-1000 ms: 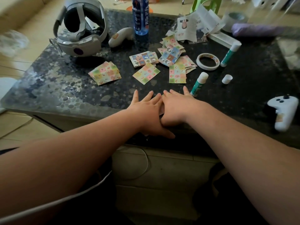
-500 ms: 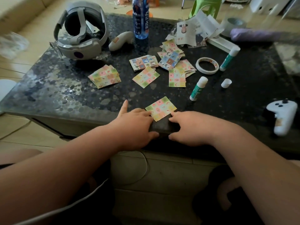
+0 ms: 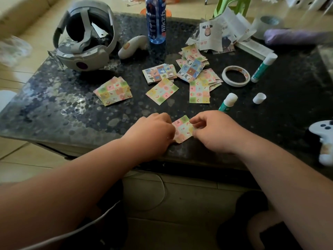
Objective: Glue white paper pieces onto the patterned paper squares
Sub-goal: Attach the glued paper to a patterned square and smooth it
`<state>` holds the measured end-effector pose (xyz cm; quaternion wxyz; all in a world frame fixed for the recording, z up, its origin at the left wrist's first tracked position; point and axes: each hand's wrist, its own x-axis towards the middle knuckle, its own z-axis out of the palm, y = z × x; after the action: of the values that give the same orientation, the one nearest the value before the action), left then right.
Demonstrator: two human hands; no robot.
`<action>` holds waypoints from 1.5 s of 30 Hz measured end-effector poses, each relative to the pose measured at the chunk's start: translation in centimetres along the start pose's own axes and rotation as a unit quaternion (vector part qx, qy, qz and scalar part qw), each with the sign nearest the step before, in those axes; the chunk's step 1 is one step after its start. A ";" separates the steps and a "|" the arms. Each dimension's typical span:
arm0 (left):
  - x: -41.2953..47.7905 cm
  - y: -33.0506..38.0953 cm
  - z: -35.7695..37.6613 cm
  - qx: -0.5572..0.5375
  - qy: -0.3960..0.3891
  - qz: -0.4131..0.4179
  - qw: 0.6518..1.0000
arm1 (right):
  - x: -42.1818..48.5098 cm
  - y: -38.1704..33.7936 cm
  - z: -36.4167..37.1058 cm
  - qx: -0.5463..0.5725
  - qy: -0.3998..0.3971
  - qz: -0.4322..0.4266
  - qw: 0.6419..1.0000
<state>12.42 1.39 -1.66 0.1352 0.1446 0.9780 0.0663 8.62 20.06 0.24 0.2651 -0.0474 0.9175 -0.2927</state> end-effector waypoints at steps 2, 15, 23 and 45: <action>0.0 -0.4 0.5 0.032 0.012 0.015 0.999 | -0.1 0.0 -0.2 -0.029 -0.004 -0.020 0.999; 0.9 -0.3 1.7 -0.074 0.086 0.078 0.990 | -0.3 -1.2 0.6 -0.144 -0.018 -0.103 0.984; 0.8 -0.9 -4.0 -0.679 0.079 -0.158 0.712 | -0.9 -2.4 -1.4 0.132 0.018 -0.063 0.989; -0.7 -3.1 -5.8 -0.767 -0.105 -0.120 0.622 | -2.3 -2.6 -3.1 0.379 -0.130 -0.010 0.916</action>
<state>10.61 -2.26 3.55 0.3055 -0.1242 0.5602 0.7598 8.75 20.05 4.92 0.3773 0.0094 0.6947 -0.6123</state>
